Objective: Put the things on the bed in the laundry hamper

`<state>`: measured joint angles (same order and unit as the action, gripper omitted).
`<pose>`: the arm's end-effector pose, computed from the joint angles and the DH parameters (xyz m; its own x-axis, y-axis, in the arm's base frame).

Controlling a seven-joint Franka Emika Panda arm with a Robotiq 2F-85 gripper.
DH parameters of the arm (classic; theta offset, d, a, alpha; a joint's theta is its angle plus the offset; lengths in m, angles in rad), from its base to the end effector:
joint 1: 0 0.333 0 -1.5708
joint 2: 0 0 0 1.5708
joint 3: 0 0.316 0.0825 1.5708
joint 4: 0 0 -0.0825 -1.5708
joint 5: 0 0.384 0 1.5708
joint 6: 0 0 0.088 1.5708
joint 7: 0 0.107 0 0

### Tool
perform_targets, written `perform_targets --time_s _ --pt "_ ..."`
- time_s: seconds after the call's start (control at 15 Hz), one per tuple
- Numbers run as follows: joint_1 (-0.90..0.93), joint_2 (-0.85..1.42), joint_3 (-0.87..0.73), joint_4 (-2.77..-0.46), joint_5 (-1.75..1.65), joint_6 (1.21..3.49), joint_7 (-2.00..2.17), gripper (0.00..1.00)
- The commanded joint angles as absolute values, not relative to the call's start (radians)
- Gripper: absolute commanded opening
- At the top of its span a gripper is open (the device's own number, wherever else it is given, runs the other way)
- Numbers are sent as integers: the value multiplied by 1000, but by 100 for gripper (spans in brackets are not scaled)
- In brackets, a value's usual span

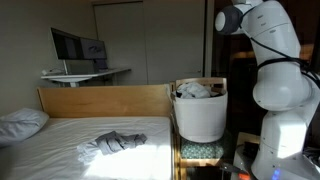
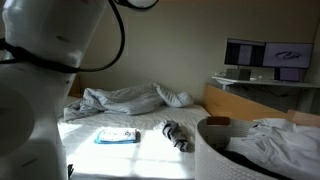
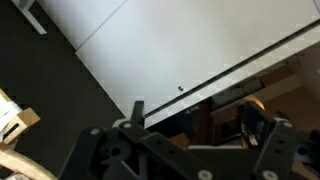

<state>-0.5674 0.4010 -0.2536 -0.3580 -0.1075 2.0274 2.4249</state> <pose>0.4062 -0.3365 0.9830 -0.7272 -0.3291 -0.6024 0.3751 0.5444 -0.7502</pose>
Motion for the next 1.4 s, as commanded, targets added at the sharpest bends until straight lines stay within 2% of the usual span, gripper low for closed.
perform_targets --time_s 0.0,0.4,0.47,0.53,0.6,0.67,0.73,0.8,0.87,0.93,1.07,1.13,1.27,1.33 --pt "-427 426 -237 -363 -129 2013 2327 100" --pt "-237 540 -160 -441 -81 2045 2236 100" --pt "-238 570 -134 -449 -60 2056 2209 100" --pt "-233 655 -116 -338 -37 1999 2190 100" --pt "-226 626 -87 -458 -28 2058 2165 100" --pt "-217 717 -75 -343 -2 2003 2141 100" --pt "-222 751 -52 -346 24 2005 2105 100" --pt "-206 736 -23 -446 27 2053 2093 100" --pt "-211 770 1 -446 48 2053 2057 100" --pt "-200 850 5 -352 75 1999 2028 100" --pt "-192 914 43 -347 119 1990 1963 100" --pt "-192 900 78 -430 125 2026 1932 100" --pt "-177 960 127 -428 154 2022 1884 100" --pt "-151 1024 120 -351 183 1971 1870 100"
